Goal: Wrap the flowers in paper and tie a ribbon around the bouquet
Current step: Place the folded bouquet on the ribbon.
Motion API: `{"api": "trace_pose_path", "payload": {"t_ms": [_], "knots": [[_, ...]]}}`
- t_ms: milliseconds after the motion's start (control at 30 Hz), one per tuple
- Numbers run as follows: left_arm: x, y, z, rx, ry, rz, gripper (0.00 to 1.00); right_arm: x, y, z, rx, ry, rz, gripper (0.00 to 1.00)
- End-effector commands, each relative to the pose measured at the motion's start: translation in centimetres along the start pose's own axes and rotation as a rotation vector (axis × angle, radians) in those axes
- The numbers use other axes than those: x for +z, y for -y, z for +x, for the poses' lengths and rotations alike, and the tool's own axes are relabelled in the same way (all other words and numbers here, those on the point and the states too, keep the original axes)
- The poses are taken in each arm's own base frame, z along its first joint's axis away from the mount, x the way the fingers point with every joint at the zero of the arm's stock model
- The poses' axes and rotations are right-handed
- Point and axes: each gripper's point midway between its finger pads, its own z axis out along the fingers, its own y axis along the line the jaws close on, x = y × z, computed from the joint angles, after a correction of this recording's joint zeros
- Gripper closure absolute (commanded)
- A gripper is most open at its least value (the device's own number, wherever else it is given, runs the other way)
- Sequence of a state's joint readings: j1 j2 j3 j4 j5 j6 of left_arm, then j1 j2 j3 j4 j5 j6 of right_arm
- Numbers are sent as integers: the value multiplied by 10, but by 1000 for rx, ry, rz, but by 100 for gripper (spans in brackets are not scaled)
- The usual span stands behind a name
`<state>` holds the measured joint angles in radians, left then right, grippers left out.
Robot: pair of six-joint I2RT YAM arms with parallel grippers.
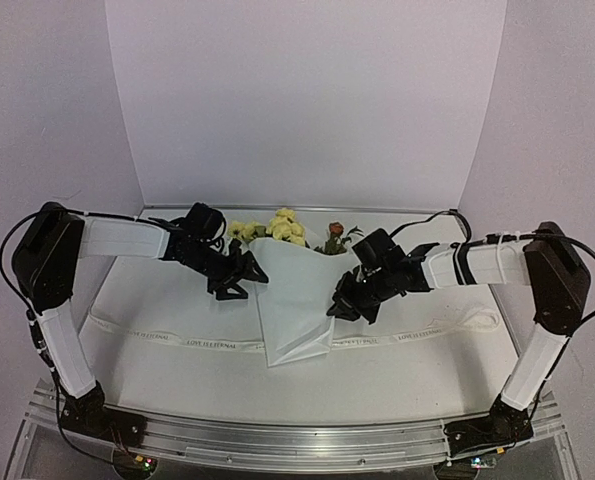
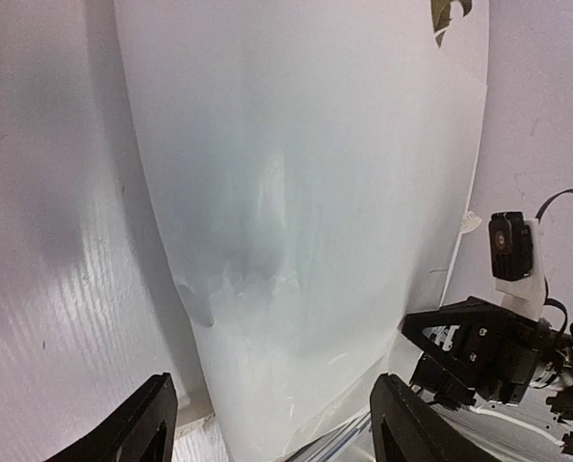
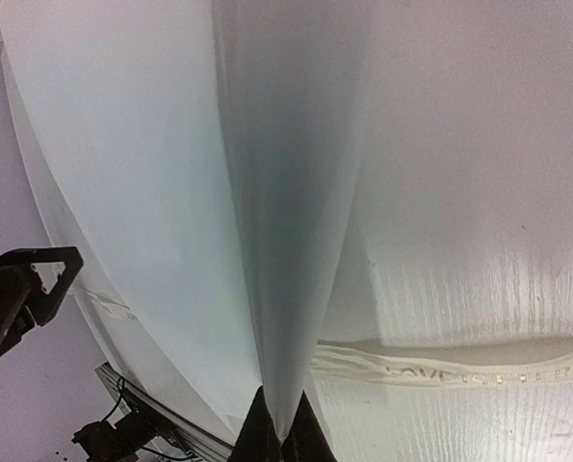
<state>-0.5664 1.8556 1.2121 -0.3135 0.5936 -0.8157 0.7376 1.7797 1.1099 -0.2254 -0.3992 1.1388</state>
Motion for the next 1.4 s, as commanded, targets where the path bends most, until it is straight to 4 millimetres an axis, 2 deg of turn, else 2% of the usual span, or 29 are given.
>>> {"api": "trace_pose_path", "payload": {"t_ms": [0, 167, 400, 633, 800, 1033, 1233, 1300, 1367], "knots": [[-35, 12, -5, 0, 142, 16, 28, -12, -7, 14, 15, 43, -39, 100], [-53, -6, 5, -62, 222, -28, 29, -16, 1, 28, 49, 69, -52, 100], [-60, -37, 21, -146, 263, -83, 33, -15, 5, 54, 42, 74, -47, 100], [-70, -50, 32, -197, 300, -92, 35, -16, 4, 75, 40, 105, -57, 100], [-77, -66, 40, -213, 326, -140, 36, -15, 18, 82, 28, 111, -35, 100], [-89, -90, 40, -263, 362, -174, 36, -11, 36, 96, 5, 108, -9, 100], [-101, -102, 39, -301, 414, -212, 38, -4, 42, 108, -15, 108, 2, 100], [-106, -111, 39, -324, 443, -245, 38, -3, 47, 108, -34, 114, 14, 95], [-113, -126, 41, -368, 475, -282, 37, -2, 48, 107, -68, 114, 20, 83]]}}
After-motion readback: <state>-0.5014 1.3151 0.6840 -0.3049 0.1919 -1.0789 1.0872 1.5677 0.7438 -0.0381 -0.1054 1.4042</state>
